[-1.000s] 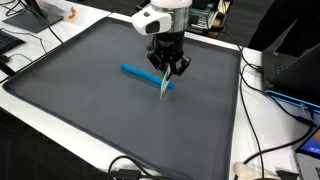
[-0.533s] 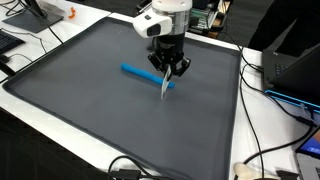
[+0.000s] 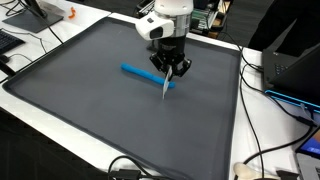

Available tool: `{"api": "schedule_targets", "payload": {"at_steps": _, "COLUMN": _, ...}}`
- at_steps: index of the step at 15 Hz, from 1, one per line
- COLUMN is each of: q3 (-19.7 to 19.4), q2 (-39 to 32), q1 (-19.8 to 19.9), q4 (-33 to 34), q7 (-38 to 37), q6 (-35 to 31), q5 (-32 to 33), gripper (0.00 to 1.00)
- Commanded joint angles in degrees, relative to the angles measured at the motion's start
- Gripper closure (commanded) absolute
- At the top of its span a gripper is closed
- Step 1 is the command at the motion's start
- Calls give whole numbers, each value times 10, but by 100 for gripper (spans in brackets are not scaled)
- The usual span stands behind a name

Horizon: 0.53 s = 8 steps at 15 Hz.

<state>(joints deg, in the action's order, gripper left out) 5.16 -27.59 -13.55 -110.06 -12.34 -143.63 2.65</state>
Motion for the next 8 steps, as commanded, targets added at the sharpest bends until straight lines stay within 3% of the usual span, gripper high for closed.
{"api": "schedule_targets", "payload": {"at_steps": 1, "q3": -6, "q2": -6, "q1": -7, "q4": -29, "q7": -5, "q6": -22, "q5": 10, "gripper": 98}}
{"api": "schedule_targets", "payload": {"at_steps": 8, "q3": -3, "q2": 8, "q1": -2, "q4": -48, "q7": 1, "q6": 3, "q5": 3, "gripper": 98}}
